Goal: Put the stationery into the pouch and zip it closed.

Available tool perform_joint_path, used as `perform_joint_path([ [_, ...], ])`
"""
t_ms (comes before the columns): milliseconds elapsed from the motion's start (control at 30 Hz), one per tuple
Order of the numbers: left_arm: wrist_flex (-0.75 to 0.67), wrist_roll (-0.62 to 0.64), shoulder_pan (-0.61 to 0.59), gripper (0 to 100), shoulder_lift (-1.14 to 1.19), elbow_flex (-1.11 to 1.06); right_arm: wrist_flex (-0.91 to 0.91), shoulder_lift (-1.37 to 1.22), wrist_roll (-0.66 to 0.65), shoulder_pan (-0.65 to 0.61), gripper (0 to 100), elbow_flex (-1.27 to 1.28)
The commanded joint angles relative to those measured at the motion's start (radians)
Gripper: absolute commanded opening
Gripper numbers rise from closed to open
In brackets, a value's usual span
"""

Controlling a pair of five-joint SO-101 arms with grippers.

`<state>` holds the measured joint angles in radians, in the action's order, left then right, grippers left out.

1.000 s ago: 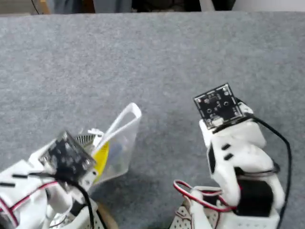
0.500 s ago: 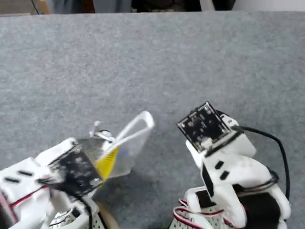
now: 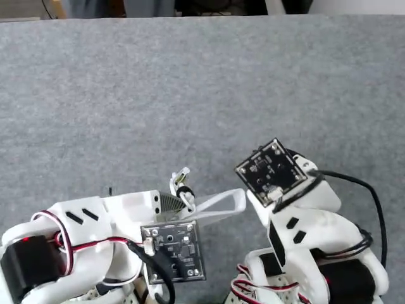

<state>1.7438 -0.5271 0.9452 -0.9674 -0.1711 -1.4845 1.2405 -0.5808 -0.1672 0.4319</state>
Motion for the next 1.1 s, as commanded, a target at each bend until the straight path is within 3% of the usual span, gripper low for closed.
perform_joint_path([
  [0,0.017,-0.008,0.01,3,0.029,-0.004,0.043,-0.012,0.0,-0.009,1.4,0.03],
  [100,0.017,-0.008,0.018,3,0.031,-0.004,0.104,-0.016,0.011,-0.037,1.5,0.045],
  [233,-0.021,-0.009,0.004,3,0.031,0.039,0.224,-0.016,0.17,-0.034,1.5,0.045],
  [467,-0.356,-0.106,-0.47,3,0.114,0.11,0.233,-0.013,0.242,-0.037,1.5,0.045],
  [567,-0.483,-0.103,-0.562,3,0.186,0.11,0.193,-0.008,0.267,-0.041,1.5,0.044],
  [767,-0.522,-0.1,-0.561,3,0.249,0.22,0.155,-0.004,0.272,-0.041,1.5,0.039],
  [1067,-0.12,-0.1,-0.328,3,0.25,0.099,0.157,-0.004,0.272,-0.041,1.5,0.039],
])
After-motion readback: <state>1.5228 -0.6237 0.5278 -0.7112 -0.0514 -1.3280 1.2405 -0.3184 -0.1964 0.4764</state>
